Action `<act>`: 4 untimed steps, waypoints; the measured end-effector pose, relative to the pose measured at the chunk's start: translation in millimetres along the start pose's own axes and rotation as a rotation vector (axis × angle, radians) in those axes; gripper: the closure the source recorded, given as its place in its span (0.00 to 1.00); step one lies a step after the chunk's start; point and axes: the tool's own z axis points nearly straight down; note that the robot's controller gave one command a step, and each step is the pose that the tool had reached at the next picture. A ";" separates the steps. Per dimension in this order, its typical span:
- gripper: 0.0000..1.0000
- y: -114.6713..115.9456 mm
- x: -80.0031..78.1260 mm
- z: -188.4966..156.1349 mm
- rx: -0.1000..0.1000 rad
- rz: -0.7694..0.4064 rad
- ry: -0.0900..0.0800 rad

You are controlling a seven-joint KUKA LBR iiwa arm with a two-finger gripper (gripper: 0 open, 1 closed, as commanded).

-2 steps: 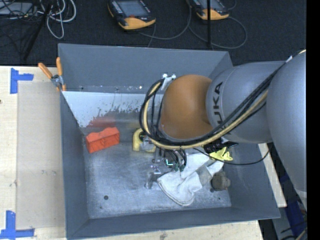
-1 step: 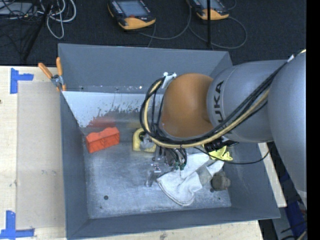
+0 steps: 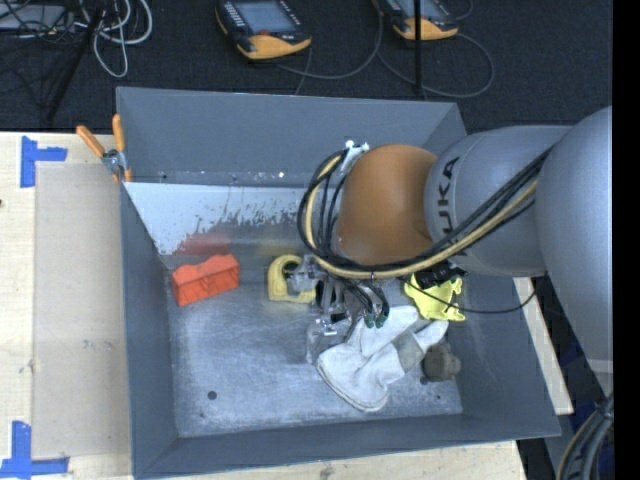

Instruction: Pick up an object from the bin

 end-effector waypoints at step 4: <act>1.00 -73.6 -6.2 19.9 0.009 -0.510 0.001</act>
Offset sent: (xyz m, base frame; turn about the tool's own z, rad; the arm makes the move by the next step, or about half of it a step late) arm -0.0199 0.0312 0.0046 -0.3430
